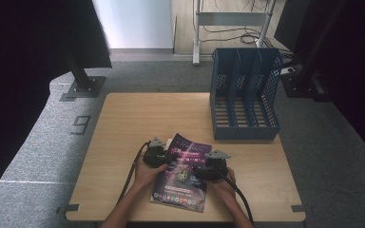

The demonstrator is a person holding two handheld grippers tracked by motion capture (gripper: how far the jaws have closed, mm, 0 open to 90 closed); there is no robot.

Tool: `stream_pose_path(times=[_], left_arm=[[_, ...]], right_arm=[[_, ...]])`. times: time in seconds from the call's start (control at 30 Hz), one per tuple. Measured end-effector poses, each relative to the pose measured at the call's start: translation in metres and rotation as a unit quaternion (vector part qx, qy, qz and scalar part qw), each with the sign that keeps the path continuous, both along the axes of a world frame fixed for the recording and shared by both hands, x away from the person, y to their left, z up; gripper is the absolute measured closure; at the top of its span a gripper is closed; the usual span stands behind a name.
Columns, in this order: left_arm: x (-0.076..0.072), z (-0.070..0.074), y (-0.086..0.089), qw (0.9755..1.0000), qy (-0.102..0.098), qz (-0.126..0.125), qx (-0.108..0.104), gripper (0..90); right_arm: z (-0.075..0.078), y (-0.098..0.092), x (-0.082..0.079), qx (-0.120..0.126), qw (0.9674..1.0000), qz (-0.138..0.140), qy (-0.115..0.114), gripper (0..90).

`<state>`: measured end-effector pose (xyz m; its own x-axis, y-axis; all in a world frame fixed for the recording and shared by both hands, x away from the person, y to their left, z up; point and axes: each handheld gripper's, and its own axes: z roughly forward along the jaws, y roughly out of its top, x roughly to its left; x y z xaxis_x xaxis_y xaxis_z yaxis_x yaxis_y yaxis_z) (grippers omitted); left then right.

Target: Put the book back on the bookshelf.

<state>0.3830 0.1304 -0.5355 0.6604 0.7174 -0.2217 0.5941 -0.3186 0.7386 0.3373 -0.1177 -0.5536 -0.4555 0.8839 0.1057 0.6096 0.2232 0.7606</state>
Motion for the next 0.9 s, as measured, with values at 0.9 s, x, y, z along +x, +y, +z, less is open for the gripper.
stream_pose_path(times=[0.9], left_arm=[[-0.014, 0.009, -0.003, 0.9987, -0.048, -0.003, -0.016, 83.9]], right_arm=[[0.000, 0.000, 0.000, 0.000, 1.0000, 0.001, 0.000, 17.5]])
